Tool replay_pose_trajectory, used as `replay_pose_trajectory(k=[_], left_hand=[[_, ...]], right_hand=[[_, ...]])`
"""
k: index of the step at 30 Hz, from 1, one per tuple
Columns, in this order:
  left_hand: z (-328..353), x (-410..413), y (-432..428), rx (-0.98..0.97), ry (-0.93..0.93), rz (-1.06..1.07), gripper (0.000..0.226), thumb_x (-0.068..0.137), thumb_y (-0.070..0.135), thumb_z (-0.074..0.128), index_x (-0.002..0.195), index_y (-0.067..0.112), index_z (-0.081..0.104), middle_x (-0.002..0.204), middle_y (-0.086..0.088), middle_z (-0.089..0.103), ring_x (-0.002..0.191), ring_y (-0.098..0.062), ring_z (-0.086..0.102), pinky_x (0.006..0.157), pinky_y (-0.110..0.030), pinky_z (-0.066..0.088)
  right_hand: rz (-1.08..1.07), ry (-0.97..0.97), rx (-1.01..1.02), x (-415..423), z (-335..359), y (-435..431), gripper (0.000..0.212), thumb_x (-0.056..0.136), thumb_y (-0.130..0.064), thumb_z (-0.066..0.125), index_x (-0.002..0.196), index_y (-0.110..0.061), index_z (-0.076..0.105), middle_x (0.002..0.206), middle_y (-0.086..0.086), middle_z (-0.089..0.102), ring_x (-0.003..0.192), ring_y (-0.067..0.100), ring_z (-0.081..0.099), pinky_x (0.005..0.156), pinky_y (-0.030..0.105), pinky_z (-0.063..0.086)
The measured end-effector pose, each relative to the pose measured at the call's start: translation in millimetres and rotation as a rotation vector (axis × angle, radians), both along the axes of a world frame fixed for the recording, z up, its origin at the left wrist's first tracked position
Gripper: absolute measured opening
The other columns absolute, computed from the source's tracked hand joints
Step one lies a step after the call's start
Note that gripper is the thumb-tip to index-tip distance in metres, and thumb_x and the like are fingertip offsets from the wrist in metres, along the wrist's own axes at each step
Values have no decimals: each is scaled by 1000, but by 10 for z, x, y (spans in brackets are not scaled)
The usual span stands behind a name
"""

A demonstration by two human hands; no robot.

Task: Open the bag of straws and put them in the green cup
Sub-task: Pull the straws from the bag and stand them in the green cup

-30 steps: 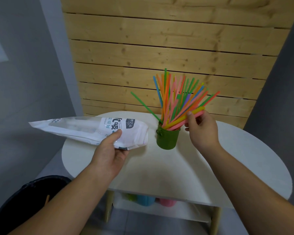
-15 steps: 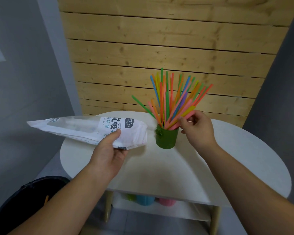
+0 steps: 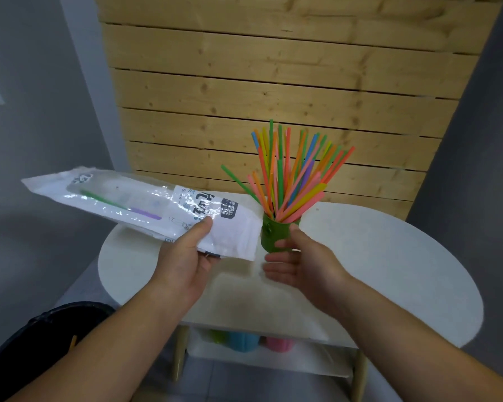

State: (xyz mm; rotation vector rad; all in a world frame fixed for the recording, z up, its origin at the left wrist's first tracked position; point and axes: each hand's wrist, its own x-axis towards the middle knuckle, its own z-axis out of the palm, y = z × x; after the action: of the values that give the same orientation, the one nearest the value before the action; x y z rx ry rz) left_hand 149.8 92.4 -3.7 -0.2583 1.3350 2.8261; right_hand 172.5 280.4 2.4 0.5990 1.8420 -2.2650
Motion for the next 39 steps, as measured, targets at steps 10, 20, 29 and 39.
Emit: replay_pose_trajectory(k=[10, 20, 29, 39], left_hand=[[98, 224, 97, -160, 117, -58, 30, 96, 11, 63, 125, 19, 66, 117, -5, 77, 107, -23, 74, 87, -40, 62], [187, 126, -2, 35, 75, -160, 42, 101, 39, 50, 133, 14, 63, 124, -10, 73, 117, -27, 69, 102, -46, 50], [152, 78, -57, -212, 141, -21, 26, 92, 9, 68, 117, 15, 70, 109, -5, 79, 98, -20, 76, 76, -31, 62], [141, 4, -150, -266, 159, 147, 20, 92, 7, 69, 107, 20, 72, 107, -1, 79, 102, -21, 74, 89, -40, 58]], right_hand=[[-132, 64, -408, 32, -11, -665, 37, 103, -41, 46, 113, -17, 72, 102, 8, 79, 94, 29, 75, 77, 42, 61], [-98, 44, -540, -27, -97, -745, 39, 104, -43, 42, 120, -19, 68, 108, 5, 78, 93, 25, 76, 74, 40, 60], [4, -3, -403, -2, -52, -652, 29, 102, -37, 48, 104, -18, 70, 86, 3, 80, 80, 25, 74, 69, 38, 60], [113, -31, -213, -29, 1, -552, 26, 102, -29, 52, 110, -7, 62, 42, -2, 58, 55, 20, 65, 64, 36, 57]])
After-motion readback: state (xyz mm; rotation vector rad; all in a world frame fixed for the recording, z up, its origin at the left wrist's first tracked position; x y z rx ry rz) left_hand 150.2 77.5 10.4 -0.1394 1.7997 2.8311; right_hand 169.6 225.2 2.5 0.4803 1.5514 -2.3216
